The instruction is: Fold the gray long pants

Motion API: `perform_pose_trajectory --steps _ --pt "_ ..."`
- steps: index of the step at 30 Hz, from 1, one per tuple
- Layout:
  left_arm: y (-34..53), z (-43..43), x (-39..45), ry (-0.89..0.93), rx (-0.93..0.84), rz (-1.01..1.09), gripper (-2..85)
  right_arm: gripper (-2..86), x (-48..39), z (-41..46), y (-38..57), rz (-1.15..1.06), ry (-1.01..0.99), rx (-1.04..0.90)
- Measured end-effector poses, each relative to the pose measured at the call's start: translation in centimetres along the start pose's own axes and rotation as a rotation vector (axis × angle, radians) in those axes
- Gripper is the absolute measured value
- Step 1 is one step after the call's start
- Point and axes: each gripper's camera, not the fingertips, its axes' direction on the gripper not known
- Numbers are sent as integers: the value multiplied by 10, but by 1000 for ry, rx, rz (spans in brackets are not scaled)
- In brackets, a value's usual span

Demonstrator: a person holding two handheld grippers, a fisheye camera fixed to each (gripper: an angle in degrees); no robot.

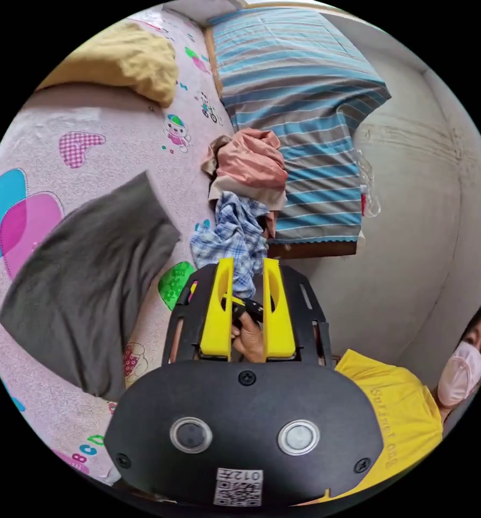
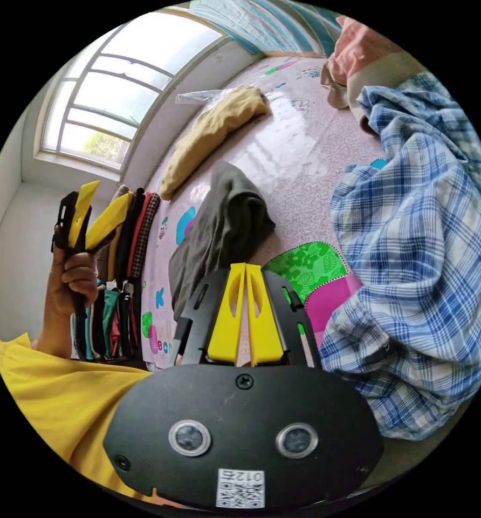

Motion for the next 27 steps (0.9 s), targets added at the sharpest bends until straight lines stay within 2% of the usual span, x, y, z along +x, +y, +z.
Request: perform_pose_trajectory --steps 3,5,7,10,14,17,19,24,27 --pt "15 -16 -5 -177 83 63 56 8 19 -15 5 8 -9 24" --pt "33 -36 -28 -271 105 3 54 9 18 -17 4 -28 14 24" --pt "67 -62 -77 -364 122 -178 56 12 12 -8 -5 -64 11 -13" --pt "101 -89 -128 -411 174 -303 66 20 2 20 -20 -82 -95 -123" --pt "99 -102 -170 -455 172 -356 89 47 -6 65 -22 -16 -247 -297" --pt "76 -99 -186 -548 128 -325 102 81 -10 97 -10 79 -332 -421" --pt "53 -92 -185 -625 89 -224 109 97 -18 115 3 107 -361 -503" --pt "22 -54 -185 -526 -129 -37 87 96 -42 141 16 13 -287 -596" --pt "28 -37 -181 -637 -242 0 46 58 -53 155 17 -26 -295 -614"
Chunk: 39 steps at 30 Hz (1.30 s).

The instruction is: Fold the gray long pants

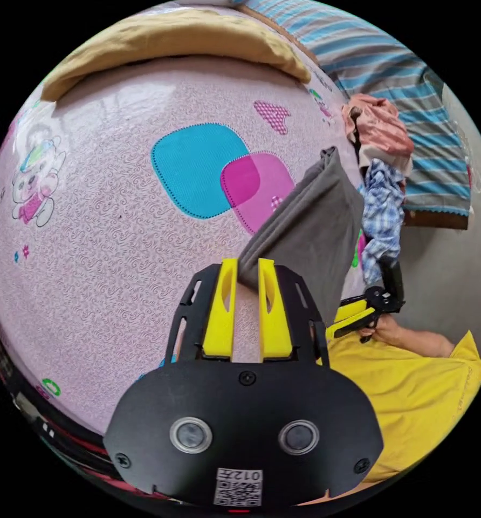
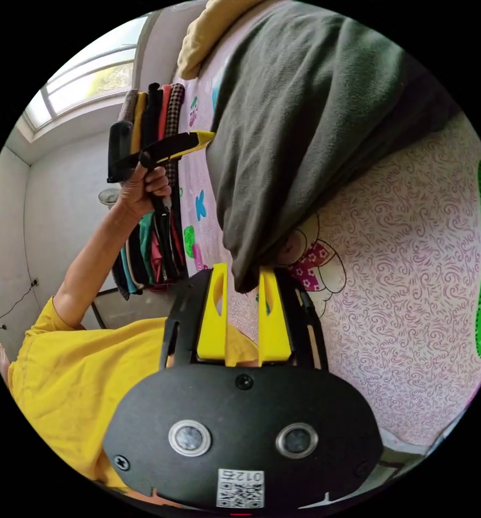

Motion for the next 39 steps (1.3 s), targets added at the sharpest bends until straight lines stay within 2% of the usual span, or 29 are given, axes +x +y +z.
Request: perform_pose_trajectory --steps 5,10,13,20,23,25,29,33,39 --pt "48 -2 -10 39 10 -17 11 25 -16 15 -2 -93 134 -91" --pt "183 6 -21 174 124 -175 4 23 -29 5 4 -229 333 -189" --pt "251 32 -9 229 141 -265 5 25 -30 -16 6 -243 327 -150" --pt "316 33 19 355 308 -340 40 52 -43 -11 16 -312 323 -135" --pt "334 14 43 237 316 -262 67 82 -55 -17 32 -405 429 -103" --pt "333 9 73 62 258 -168 78 93 -63 -4 41 -498 522 -157" --pt "311 16 106 -36 188 -63 77 91 -72 27 37 -579 587 -244" --pt "293 22 127 -173 127 -41 48 44 -76 54 29 -622 605 -306" --pt "302 14 139 -241 54 14 14 20 -83 50 29 -671 686 -303"
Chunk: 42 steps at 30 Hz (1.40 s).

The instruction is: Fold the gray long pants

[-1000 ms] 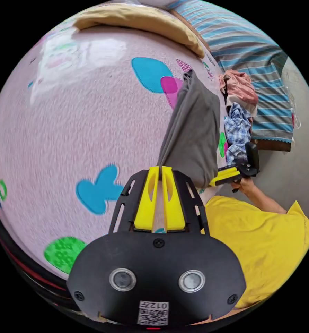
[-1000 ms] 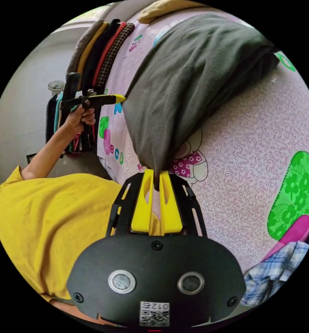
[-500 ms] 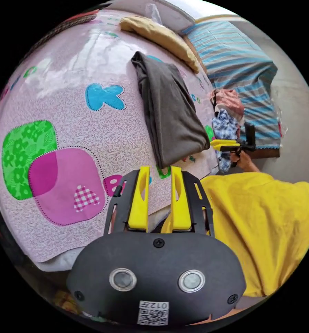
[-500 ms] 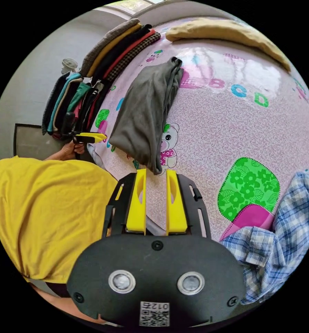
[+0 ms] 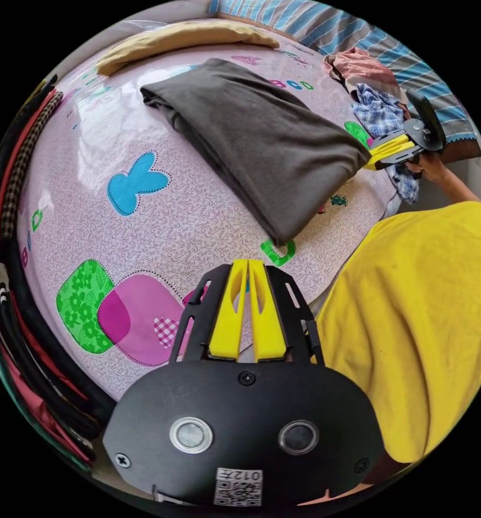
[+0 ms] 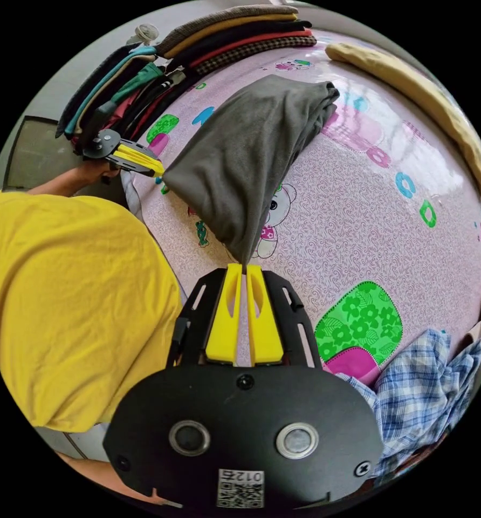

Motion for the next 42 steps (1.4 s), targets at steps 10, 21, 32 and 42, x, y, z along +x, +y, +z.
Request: perform_pose_trajectory --steps 10,21,32,42 --pt "-2 -21 3 214 66 -42 38 19 7 13 -2 104 -84 64" --pt "-11 -37 -1 164 53 -10 8 22 8 12 -17 86 -26 22" --pt "12 -50 -60 241 52 -101 18 43 15 40 -28 72 -159 -125" --pt "-66 -68 -122 334 117 -221 25 53 67 2 -84 304 -265 218"
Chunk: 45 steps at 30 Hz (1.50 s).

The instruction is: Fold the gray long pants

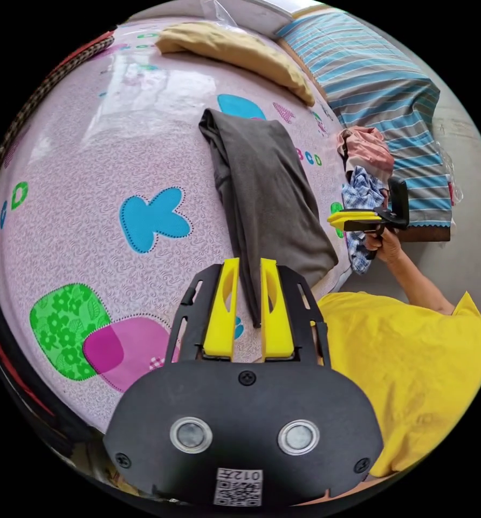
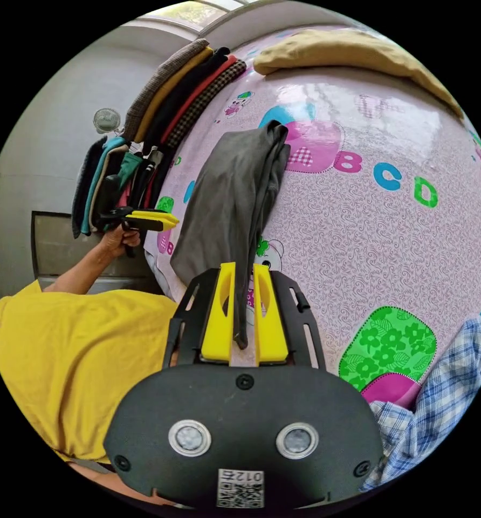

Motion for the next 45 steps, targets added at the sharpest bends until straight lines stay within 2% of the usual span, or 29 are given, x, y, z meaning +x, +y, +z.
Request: perform_pose_trajectory --steps 16,25,35,39,45 --pt "-39 37 13 -140 -98 145 4 18 -24 44 -38 -80 195 -104" --pt "-41 51 1 -162 -95 143 4 14 -21 50 -41 -110 280 -138" --pt "-45 68 -13 -170 -96 142 3 16 -8 57 -45 -111 288 -149" --pt "-47 67 -21 -132 -86 126 4 21 5 52 -44 -85 196 -121" --pt "-71 38 -25 -244 -6 139 11 41 16 28 -55 -61 155 -41"
